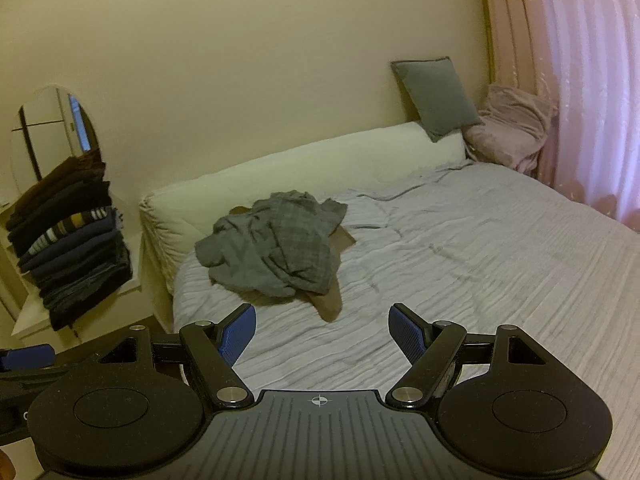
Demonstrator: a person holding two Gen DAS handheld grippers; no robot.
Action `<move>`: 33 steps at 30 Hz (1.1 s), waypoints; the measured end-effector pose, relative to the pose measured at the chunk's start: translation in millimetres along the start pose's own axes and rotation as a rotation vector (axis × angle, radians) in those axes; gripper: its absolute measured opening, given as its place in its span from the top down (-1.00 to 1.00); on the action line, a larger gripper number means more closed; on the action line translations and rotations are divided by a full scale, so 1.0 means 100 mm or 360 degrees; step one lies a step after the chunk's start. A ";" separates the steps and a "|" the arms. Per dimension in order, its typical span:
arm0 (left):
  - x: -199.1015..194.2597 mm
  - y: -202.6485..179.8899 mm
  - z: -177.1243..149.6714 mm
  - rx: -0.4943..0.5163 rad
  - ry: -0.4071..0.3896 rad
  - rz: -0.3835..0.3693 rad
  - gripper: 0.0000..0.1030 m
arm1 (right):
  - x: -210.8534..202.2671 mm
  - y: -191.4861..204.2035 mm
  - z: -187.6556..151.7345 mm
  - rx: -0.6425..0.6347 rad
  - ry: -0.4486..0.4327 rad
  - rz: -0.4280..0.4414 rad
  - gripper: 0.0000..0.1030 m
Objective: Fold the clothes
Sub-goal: 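Move both grippers toward the crumpled grey clothes pile on the bed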
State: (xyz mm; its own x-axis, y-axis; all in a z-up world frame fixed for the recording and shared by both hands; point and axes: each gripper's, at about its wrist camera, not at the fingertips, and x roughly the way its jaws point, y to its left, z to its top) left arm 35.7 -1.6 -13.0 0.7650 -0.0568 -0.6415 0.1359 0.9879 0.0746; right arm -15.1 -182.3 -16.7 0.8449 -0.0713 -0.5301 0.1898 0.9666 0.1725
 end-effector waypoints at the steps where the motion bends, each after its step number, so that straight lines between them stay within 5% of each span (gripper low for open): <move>1: 0.04 0.01 0.01 0.0002 0.0006 -0.0006 -0.28 | 0.03 -0.01 0.01 0.0006 0.0004 -0.0008 -0.49; 33: 1.94 0.42 1.03 0.0101 0.0181 -0.0172 -0.28 | 1.74 0.12 0.49 0.0185 0.0173 0.0000 -0.48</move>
State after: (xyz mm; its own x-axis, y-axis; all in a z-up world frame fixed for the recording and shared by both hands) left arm 254.5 13.6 -55.2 0.6681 -0.1421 -0.7304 0.2560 0.9656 0.0463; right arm 159.1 -195.4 -65.8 0.7871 -0.0381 -0.6156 0.2518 0.9310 0.2642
